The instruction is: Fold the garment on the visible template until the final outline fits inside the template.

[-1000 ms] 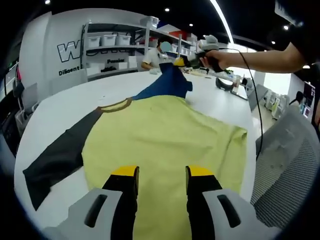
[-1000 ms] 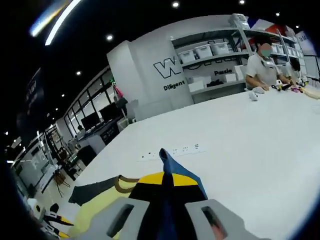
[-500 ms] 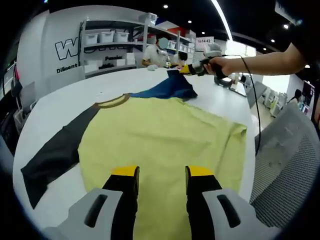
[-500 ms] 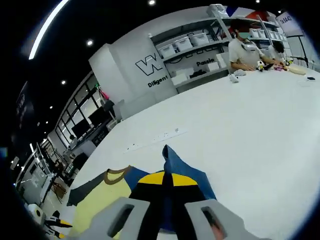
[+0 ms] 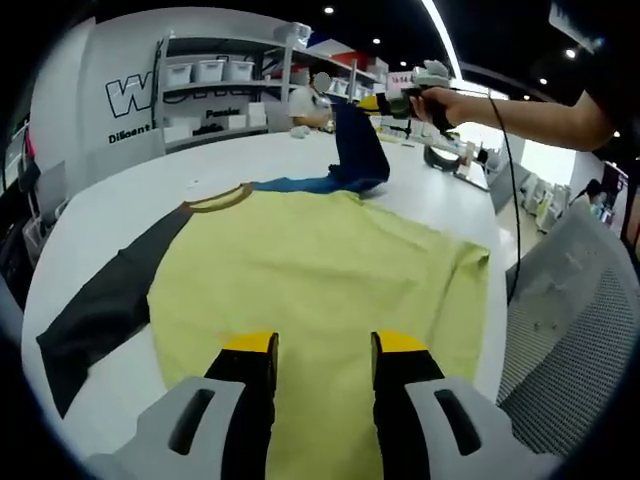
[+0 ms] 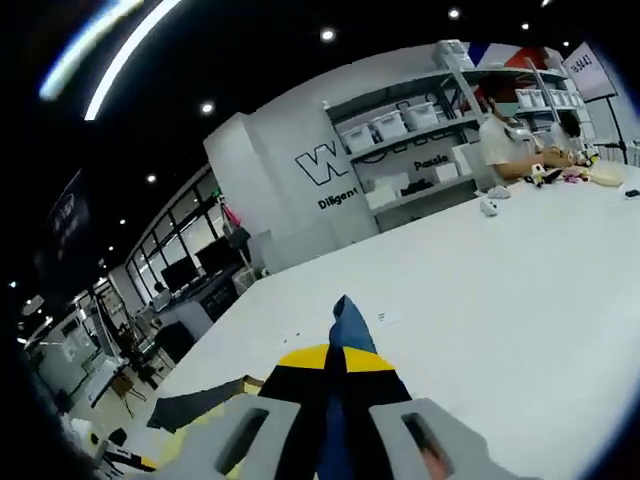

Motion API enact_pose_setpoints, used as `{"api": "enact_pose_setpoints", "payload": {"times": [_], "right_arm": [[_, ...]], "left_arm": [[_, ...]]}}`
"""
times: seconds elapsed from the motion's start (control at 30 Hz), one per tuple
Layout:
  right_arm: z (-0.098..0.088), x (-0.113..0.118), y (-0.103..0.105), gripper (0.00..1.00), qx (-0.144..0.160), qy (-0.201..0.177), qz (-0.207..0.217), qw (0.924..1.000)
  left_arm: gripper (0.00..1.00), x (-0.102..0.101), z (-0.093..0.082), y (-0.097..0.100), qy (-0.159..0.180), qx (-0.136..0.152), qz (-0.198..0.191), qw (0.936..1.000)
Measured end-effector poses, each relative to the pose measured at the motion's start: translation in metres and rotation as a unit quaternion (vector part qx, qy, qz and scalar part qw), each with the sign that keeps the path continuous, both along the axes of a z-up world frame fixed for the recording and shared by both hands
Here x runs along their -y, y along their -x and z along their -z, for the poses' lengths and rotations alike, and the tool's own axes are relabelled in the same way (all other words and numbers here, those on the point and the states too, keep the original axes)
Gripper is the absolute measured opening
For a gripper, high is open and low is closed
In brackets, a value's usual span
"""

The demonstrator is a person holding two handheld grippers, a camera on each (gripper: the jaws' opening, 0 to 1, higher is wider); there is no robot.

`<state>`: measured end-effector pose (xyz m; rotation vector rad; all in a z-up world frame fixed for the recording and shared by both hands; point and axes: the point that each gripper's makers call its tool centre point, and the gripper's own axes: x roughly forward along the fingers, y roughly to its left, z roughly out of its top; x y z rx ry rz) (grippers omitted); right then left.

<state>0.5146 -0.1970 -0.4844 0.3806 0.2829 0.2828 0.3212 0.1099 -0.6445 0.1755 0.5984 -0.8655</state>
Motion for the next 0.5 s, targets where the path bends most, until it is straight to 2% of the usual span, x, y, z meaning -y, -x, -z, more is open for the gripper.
{"api": "enact_pose_setpoints", "payload": {"times": [0.13,0.27,0.37,0.5], "right_arm": [[-0.018,-0.028,-0.003,0.00,0.017,-0.007,-0.029,0.9994],[-0.037,-0.065,-0.003,0.00,0.037,-0.012,-0.065,0.9971],[-0.045,-0.090,-0.007,0.00,0.050,-0.014,-0.093,0.9943],[-0.047,-0.115,-0.013,0.00,0.050,-0.025,-0.111,0.9923]], "left_arm": [[0.31,0.001,0.000,0.001,-0.001,-0.001,0.003,1.0000],[0.31,0.002,-0.001,0.002,0.000,0.000,0.006,1.0000],[0.31,0.003,-0.002,0.003,0.000,0.002,0.009,1.0000],[0.32,0.003,-0.003,0.002,0.003,0.002,0.008,1.0000]]}}
